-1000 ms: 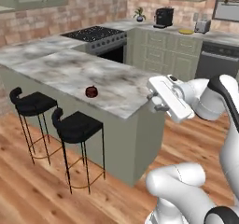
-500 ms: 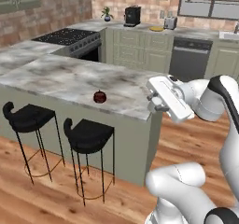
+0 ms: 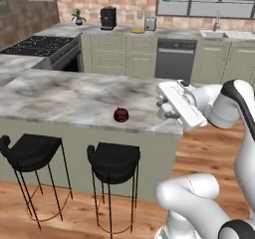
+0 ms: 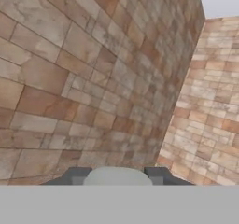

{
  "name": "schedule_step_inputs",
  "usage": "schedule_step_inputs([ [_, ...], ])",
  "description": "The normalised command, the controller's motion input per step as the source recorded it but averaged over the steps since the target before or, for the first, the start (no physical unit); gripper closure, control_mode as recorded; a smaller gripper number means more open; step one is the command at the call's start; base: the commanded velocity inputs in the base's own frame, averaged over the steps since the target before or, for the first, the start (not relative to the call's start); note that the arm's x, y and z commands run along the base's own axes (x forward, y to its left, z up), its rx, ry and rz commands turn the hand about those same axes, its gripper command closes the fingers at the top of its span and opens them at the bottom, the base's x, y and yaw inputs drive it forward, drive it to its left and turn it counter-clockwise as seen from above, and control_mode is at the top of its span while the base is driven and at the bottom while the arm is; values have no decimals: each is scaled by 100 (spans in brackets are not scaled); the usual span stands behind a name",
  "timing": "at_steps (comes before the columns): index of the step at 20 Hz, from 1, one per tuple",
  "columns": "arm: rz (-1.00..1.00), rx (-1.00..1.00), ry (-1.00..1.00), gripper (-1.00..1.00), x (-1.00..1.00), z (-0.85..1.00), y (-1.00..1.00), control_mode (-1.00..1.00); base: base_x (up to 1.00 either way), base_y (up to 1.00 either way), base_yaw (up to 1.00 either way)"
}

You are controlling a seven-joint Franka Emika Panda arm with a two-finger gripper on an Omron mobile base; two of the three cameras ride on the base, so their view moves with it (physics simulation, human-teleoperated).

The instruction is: Pick up the marshmallow and place it in the cup of hot chocolate on the dining counter.

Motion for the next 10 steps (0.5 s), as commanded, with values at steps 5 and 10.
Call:
schedule_step_inputs([
  [5, 0, 0, 0, 100, 0, 0, 0, 100, 41, 77, -42],
  [10, 0, 0, 0, 100, 0, 0, 0, 100, 33, -17, -19],
])
